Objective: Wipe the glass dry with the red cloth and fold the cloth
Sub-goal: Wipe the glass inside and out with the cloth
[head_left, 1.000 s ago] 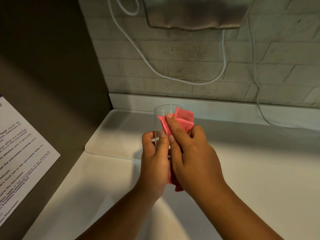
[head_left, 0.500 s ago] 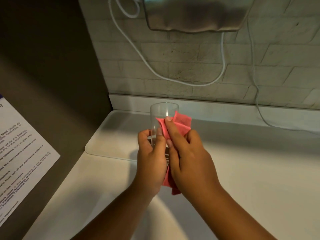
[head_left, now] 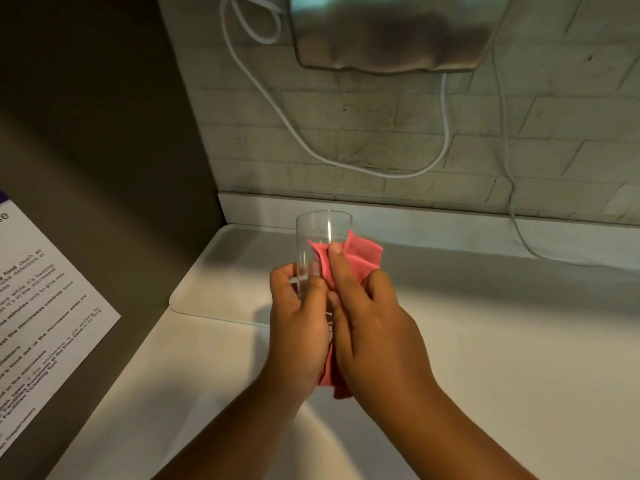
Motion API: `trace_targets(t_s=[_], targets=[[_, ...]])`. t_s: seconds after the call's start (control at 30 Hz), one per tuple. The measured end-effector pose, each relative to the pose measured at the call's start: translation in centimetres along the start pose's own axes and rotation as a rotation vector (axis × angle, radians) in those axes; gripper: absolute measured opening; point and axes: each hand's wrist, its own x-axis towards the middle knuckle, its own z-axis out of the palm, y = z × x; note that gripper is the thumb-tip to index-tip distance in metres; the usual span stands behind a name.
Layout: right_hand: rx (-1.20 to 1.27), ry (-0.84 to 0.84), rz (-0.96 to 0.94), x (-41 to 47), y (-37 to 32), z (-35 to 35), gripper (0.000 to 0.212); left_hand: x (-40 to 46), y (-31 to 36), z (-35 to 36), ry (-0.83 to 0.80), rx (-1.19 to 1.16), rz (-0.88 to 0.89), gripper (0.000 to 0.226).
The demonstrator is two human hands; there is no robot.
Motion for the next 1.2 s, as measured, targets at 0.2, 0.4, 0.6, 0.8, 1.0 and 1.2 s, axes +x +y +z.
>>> trace_targets(t_s=[0.2,0.4,0.6,0.8,1.0,1.2], targets=[[0.004,0.05,-0.002,1.6,0.9,-0.6,0.059,-1.7,-0.5,0.8,-0.012,-0.025,0.024,0.06],[0.032,0.148,0.087,4.3,2.4,-1.3,0.051,-2.1,-1.0,1.4,-0.045,0.01,-0.02,0.051],[0.007,0.066,-0.001,1.0,0.4,-0.1,0.045,0.0,-0.1,0.5,-0.011,-0.035,0.005,0.032],[0.02,0.077,-0.029,2.2,0.9,-0.4,0.056,-0.6,0.5,0.5,-0.034,-0.03,0.046,0.067],[0.131,0.226,0.123,4.7,3.3,-0.8,0.045,-1.6,0.0,0.6,-0.07,-0.131,-0.023,0.051],[0.279,0.282,0.079,3.7,3.2,-1.8,0.042,-0.7,0.8,0.5,-0.067,-0.149,-0.004,0.057]])
